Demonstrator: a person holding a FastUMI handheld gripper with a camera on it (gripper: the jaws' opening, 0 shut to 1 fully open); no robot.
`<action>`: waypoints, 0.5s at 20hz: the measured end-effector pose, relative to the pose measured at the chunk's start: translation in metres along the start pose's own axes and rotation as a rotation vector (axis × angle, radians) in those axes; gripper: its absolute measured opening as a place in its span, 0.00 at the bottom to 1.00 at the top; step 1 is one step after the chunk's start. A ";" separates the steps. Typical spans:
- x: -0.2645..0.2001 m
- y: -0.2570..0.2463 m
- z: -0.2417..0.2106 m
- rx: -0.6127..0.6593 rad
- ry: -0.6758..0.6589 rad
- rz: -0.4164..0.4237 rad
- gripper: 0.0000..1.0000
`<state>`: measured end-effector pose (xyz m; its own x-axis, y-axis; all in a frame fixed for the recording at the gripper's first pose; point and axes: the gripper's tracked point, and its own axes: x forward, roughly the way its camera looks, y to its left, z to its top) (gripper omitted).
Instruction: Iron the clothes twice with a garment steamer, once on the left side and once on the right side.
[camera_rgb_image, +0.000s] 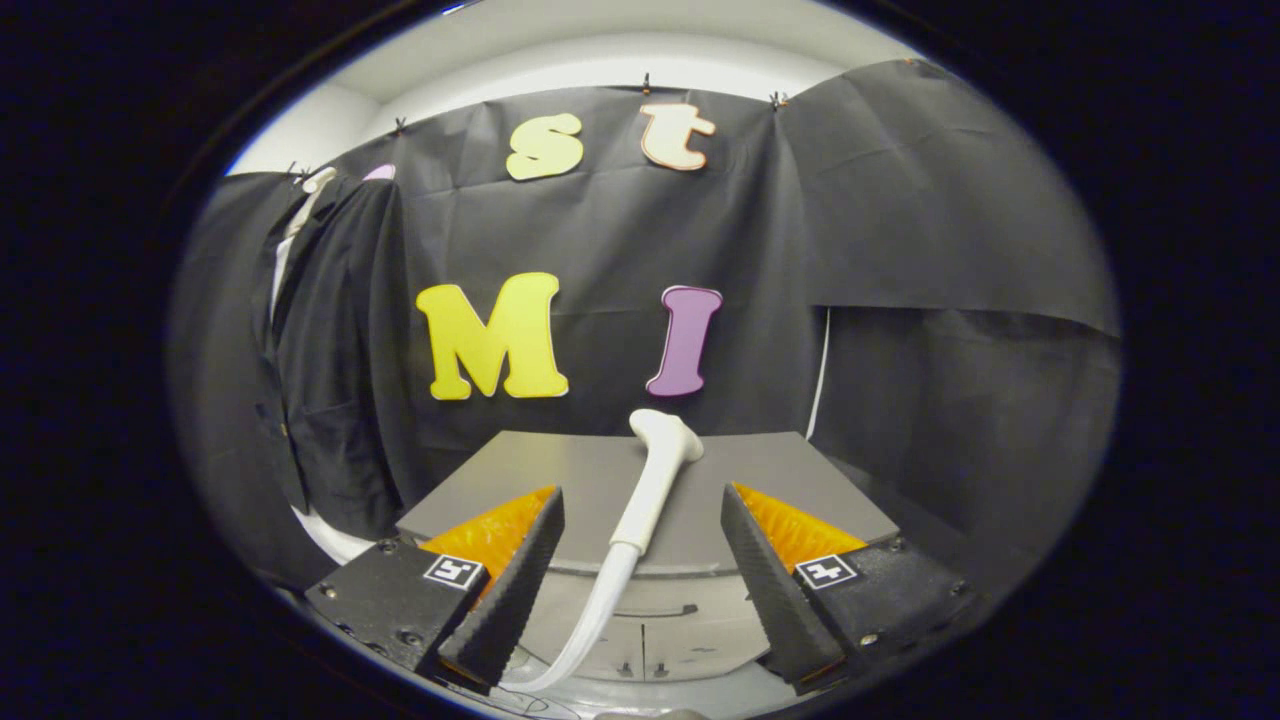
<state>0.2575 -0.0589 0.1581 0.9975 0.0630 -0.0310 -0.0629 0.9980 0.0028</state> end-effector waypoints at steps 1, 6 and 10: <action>0.014 0.000 0.000 0.000 0.018 0.010 0.99; 0.086 -0.009 -0.019 0.005 0.168 0.033 0.98; 0.128 -0.009 -0.040 0.004 0.284 0.062 0.98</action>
<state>0.3846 -0.0600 0.1143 0.9432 0.1226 -0.3089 -0.1233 0.9922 0.0174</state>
